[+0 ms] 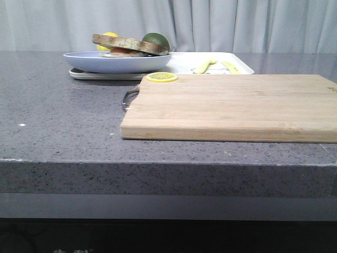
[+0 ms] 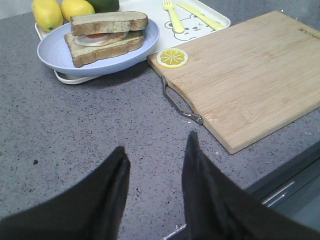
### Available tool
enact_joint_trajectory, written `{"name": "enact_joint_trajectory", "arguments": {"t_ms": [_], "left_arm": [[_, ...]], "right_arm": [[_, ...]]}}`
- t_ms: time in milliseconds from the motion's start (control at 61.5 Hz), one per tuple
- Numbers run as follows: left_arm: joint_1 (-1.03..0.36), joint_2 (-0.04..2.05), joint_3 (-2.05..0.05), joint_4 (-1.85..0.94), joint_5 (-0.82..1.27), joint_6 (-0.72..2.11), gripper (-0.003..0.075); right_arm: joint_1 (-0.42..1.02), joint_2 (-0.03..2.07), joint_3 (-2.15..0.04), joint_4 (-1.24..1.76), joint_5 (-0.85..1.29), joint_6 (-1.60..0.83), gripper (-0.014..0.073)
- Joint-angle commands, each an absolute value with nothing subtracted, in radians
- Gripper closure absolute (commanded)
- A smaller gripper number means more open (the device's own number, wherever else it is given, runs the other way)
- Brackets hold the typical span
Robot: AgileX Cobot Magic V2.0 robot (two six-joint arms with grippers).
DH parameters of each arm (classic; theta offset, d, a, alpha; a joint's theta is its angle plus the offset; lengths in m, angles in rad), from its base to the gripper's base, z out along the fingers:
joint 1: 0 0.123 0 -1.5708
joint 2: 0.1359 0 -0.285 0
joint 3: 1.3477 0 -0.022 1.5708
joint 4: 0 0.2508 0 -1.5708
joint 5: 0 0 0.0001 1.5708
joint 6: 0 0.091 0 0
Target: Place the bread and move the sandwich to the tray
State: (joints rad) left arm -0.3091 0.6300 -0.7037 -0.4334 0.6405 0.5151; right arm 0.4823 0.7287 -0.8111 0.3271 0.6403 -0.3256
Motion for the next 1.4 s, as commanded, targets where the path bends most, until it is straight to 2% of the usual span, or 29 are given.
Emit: {"name": "enact_joint_trajectory", "arguments": {"t_ms": [0,130,195,244,780,927,1220,1382], "left_arm": [[-0.318,0.628,-0.730,-0.454,0.569,0.519,0.0519],[-0.318,0.628,-0.730,-0.454,0.569,0.519,0.0664],[-0.318,0.628,-0.730,-0.454,0.569,0.519,0.0741],[-0.318,0.628,-0.730,-0.454,0.569,0.519,0.0741],[-0.318,0.619,-0.723,-0.459,0.568,0.519,0.0741],[-0.298,0.510,-0.652,-0.441,0.500,0.521,0.0741],[-0.140,0.289,-0.517,-0.425,0.433,0.512,0.0741],[-0.095,0.198,-0.413,-0.288,0.313,0.253,0.0741]], "right_arm": [[0.478,0.725,-0.839,0.344,0.581,-0.326,0.0314],[0.478,0.725,-0.839,0.344,0.584,-0.326,0.0544],[0.478,0.725,-0.839,0.344,0.584,-0.326,0.0630],[0.478,0.725,-0.839,0.344,0.584,-0.326,0.0669],[0.478,0.725,-0.839,0.344,0.584,-0.326,0.0664],[0.478,0.725,-0.839,0.344,0.586,-0.326,0.0665],[0.478,0.725,-0.839,0.344,0.585,-0.326,0.0665],[0.478,0.725,-0.839,0.344,0.585,-0.326,0.0665]]}}
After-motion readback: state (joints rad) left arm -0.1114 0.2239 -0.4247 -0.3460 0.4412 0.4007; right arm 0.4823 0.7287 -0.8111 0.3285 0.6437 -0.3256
